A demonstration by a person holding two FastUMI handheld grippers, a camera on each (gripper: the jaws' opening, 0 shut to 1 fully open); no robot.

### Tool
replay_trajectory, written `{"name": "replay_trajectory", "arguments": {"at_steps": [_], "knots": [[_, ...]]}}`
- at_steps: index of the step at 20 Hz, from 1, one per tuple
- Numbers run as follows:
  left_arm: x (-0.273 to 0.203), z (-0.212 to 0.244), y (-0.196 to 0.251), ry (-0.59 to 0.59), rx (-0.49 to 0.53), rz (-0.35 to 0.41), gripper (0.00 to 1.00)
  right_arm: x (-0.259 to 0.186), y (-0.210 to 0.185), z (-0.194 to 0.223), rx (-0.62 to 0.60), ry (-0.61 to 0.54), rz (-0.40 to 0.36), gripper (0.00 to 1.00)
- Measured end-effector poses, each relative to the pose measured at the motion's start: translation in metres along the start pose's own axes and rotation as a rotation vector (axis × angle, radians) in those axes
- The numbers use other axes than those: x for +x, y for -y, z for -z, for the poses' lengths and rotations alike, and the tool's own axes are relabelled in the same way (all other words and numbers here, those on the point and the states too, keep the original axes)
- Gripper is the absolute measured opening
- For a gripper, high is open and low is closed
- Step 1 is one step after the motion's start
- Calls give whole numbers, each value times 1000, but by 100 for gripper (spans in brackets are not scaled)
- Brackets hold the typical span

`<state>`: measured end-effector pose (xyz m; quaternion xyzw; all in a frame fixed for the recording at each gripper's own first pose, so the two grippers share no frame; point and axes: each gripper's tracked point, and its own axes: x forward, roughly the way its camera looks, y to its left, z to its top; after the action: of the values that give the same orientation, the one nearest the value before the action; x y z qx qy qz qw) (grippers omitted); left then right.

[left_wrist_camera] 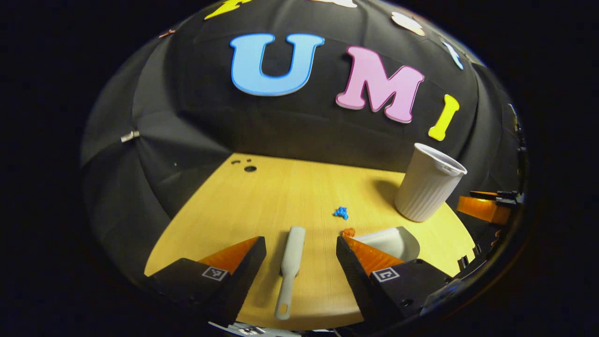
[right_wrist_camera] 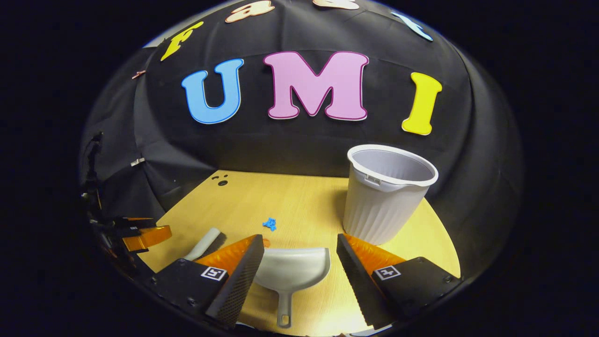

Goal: Pick up the small broom and dustpan from the desktop, sweep the trash into the dustpan with the broom, and then empty the trash into the garbage bin.

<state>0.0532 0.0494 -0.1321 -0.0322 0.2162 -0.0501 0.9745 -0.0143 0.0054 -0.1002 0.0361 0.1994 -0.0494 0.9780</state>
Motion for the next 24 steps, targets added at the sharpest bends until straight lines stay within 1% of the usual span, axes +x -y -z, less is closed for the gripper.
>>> {"name": "replay_trajectory", "arguments": {"at_steps": [3,6,8,10,12,14,15,17,18,22,23,24], "knots": [[25,37,-12,-142,26,-1,96,1,-10,8,-26,-22,-30,98],[48,69,-29,-282,107,-19,96,0,-15,12,-58,-37,-30,98],[60,92,-31,-385,118,-4,96,-2,-26,18,-59,-55,-54,98],[68,109,-34,-465,140,-2,96,-7,-28,25,-81,-73,-52,98],[77,117,-39,-497,182,-30,96,-7,-30,36,-64,-111,-64,98],[85,124,-37,-521,185,-39,96,-6,-35,61,-38,-191,-87,98],[87,127,-35,-535,179,-38,95,-7,-36,72,-33,-226,-87,98],[93,136,-36,-564,172,-45,91,-11,-39,85,-21,-279,-98,98],[95,141,-36,-577,167,-52,84,-10,-40,90,-18,-298,-103,98],[97,141,-31,-572,182,-43,71,-10,-48,111,-8,-378,-147,98],[100,139,-29,-559,192,-34,70,-8,-49,116,1,-400,-161,99],[100,138,-28,-558,194,-38,59,-6,-50,120,10,-423,-170,99]]}}
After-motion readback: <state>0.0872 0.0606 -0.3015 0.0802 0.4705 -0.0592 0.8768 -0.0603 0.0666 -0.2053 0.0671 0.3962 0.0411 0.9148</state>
